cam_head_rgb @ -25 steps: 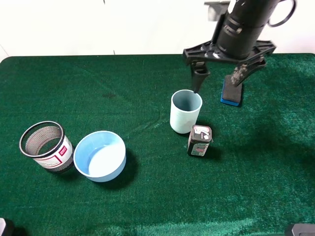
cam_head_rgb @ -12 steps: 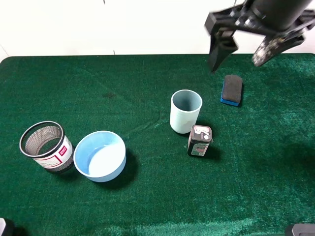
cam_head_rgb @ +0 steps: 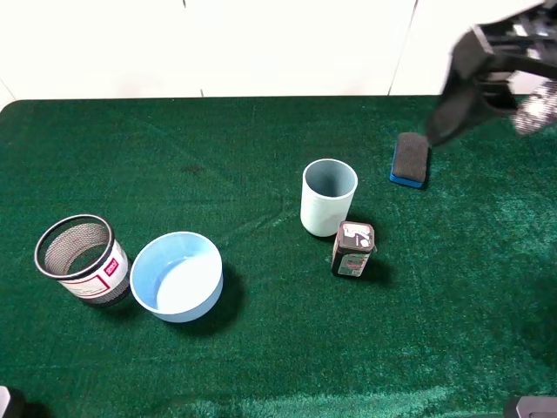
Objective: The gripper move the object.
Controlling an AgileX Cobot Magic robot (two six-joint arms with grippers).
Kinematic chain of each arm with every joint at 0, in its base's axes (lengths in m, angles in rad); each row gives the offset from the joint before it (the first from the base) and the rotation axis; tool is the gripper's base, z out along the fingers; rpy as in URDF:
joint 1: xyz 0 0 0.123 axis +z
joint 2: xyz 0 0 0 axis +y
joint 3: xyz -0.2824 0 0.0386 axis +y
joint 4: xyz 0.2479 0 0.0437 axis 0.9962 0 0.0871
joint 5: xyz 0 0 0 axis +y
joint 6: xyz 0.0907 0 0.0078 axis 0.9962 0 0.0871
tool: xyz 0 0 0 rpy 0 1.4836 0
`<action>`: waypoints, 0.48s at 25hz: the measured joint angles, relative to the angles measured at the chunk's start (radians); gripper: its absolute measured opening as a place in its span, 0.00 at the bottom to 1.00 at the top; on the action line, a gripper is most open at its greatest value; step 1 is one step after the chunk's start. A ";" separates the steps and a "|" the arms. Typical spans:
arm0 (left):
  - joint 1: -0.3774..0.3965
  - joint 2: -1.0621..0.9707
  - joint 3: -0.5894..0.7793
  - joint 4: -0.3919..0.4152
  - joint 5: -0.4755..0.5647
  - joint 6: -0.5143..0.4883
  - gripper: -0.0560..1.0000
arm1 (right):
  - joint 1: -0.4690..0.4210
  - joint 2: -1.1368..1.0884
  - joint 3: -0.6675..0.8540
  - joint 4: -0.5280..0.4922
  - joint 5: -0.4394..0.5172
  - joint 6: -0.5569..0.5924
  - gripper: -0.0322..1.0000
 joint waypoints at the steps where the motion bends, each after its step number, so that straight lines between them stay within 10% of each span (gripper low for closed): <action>1: 0.000 0.000 0.000 0.000 0.000 0.000 0.99 | 0.000 -0.025 0.013 0.000 0.001 -0.002 0.63; 12: 0.000 0.000 0.000 0.000 0.000 0.000 0.99 | 0.000 -0.322 0.166 -0.063 0.002 -0.003 0.63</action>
